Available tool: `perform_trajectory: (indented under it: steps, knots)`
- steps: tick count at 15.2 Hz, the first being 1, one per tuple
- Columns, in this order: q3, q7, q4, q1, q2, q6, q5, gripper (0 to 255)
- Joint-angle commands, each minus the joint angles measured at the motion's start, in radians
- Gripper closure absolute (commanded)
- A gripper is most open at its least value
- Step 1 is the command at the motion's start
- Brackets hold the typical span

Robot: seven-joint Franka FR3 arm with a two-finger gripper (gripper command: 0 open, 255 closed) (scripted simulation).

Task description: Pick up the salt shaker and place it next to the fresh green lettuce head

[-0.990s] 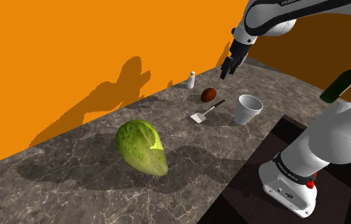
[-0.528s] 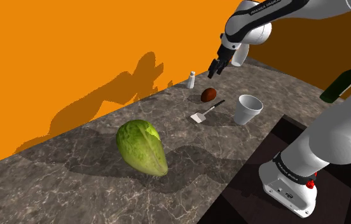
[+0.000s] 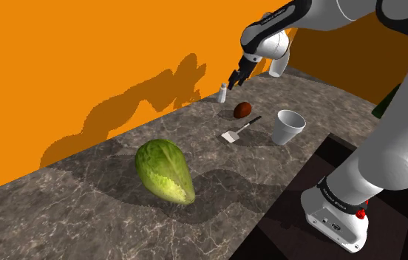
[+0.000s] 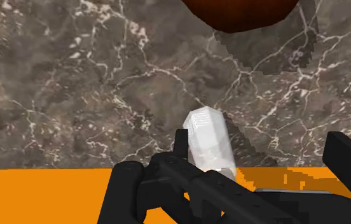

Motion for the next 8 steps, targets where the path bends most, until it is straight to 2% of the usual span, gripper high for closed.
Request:
perform_trajectory:
  steps: [1, 3, 8]
  knots:
    - [0.013, -0.033, 0.066, -0.016, 0.069, 0.015, 0.044, 0]
    - [0.029, -0.062, 0.142, -0.036, 0.142, 0.026, 0.083, 0]
    - [0.047, -0.079, 0.166, -0.043, 0.198, 0.06, 0.108, 0]
